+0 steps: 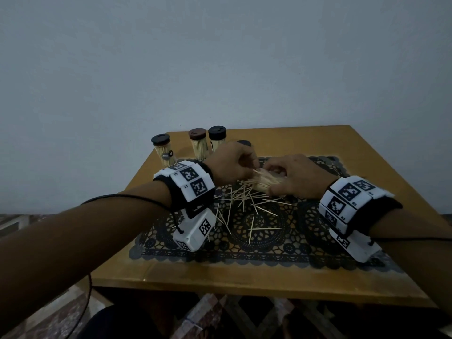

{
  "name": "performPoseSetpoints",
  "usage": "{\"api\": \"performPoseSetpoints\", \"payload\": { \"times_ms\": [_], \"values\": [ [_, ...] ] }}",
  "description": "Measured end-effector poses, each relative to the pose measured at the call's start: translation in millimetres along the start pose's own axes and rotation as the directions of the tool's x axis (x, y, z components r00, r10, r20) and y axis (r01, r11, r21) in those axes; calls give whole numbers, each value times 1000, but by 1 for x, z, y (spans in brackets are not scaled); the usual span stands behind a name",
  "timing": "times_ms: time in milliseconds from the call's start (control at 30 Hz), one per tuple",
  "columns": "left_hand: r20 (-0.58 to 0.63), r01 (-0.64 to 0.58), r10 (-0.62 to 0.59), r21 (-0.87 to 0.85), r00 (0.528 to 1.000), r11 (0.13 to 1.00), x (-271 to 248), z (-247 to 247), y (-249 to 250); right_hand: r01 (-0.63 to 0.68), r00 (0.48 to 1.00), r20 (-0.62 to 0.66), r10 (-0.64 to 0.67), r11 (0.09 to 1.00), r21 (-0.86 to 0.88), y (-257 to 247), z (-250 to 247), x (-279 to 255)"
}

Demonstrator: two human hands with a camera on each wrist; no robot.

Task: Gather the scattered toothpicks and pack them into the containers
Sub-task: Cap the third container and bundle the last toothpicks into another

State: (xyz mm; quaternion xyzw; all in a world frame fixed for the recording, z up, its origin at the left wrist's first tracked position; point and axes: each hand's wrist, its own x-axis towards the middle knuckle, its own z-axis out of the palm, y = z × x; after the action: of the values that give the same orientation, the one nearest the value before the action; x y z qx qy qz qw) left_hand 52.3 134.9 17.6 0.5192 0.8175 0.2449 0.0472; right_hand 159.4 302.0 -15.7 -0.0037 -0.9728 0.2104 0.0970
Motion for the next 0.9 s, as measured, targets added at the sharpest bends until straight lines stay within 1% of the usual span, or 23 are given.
{"api": "performPoseSetpoints", "payload": {
  "times_ms": [33,100,167,200,233,267,333,367,400,467,533,567,600,667,700,733,800,867,900],
  "values": [
    [-29,11,-11,-4,1000,1000,-2,-1,-2,0,1000,-4,0,1000,-1,0,0,0],
    [-83,69,-69,-4,994,998,-8,1,-6,3,1000,-17,-3,1000,3,1,0,0],
    [-99,125,-128,-36,987,992,-16,7,-8,11,999,-47,-11,1000,9,3,1,0],
    [-74,127,-131,-61,989,990,-20,10,-7,14,998,-64,-13,1000,17,3,1,0],
    [-21,117,-119,-71,993,991,-23,12,-4,14,997,-78,-11,1000,28,3,1,0],
    [54,109,-106,-62,993,992,-26,15,-1,13,996,-87,-9,999,38,3,1,0],
    [204,109,-106,-1,973,994,-29,20,5,28,995,-97,-23,998,55,2,1,0],
    [248,104,-106,21,963,994,-29,23,6,47,994,-104,-40,997,60,2,1,0],
    [259,94,-93,11,961,996,-28,24,7,65,992,-111,-58,996,63,2,1,-1],
    [215,70,-46,-106,975,992,-28,25,10,83,990,-118,-75,995,63,2,0,-2],
    [141,36,0,-249,990,968,-29,24,13,84,990,-119,-77,995,56,3,0,-1],
    [94,15,12,-279,995,960,-29,24,13,76,991,-115,-69,995,57,3,0,-1],
    [32,6,3,-271,999,963,-29,24,10,63,993,-107,-56,996,58,3,1,0],
    [-95,25,-44,-192,995,981,-26,22,5,43,995,-94,-37,997,57,3,1,1],
    [-116,37,-55,-151,992,988,-25,19,3,38,996,-86,-33,998,58,3,1,1],
    [-94,42,-53,-118,994,992,-24,17,1,39,996,-80,-34,997,61,4,1,0],
    [19,37,-36,-75,999,996,-24,14,-1,49,996,-80,-43,996,71,4,1,0],
    [116,14,-8,-49,993,999,-26,16,3,50,994,-101,-42,996,77,4,1,1],
    [124,4,3,-56,992,998,-27,19,3,45,993,-110,-36,996,77,4,1,0]
  ]
}}
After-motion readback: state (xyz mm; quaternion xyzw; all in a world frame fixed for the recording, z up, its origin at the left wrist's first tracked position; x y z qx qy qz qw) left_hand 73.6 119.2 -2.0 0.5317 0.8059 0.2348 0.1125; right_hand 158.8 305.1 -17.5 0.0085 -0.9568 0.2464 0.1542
